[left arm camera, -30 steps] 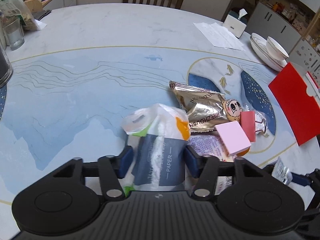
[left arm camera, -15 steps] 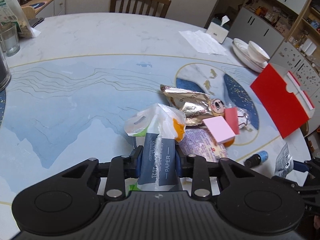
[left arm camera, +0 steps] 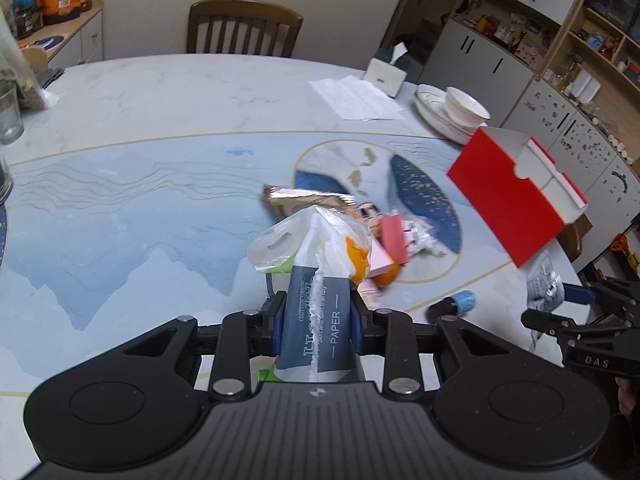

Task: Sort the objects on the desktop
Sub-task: 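Grasp the tissue pack with the left tool while the right tool grasps the silver blister pack, then carry both held packs over the red shoebox and lower them inside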

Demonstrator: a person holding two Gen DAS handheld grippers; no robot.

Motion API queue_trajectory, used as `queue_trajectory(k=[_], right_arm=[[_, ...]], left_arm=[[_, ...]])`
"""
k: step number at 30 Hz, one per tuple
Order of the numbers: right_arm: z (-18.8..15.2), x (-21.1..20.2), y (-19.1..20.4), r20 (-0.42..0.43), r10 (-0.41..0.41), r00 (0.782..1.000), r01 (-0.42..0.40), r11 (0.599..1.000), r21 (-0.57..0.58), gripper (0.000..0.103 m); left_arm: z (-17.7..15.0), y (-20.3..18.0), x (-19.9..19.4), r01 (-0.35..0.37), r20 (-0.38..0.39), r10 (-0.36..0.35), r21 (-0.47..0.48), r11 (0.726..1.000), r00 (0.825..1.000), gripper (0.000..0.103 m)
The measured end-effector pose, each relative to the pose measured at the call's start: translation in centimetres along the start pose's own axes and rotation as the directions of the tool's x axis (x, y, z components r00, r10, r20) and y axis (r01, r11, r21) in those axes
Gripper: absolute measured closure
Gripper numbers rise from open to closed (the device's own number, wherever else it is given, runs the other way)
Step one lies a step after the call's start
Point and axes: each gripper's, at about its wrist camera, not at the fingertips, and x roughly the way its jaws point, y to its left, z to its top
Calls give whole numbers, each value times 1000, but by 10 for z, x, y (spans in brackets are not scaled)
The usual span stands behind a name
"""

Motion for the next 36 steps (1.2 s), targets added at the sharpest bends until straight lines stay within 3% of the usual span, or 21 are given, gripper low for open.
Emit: queue_trajectory(k=[8,15,28,36], right_arm=[[13,-11,-39,31,54,998,-54,999,-4,46],[33,-18,-96,71,119,990,-118,993,-13,46],[59,-14,-199,112,142,984,-142,990,-8,46],[67,-4,-248,115,130,985,-132,991,14,46]], left_arm=[[13,-51,-1,-9,30,9,27,1000,1000,74],[30,-112,16,-2,60,-1,53,999,998,74],[76,-215,56,31,100,-44,124,992,994,74],[98,-270,84,67,78,-83,189,980,993,74]])
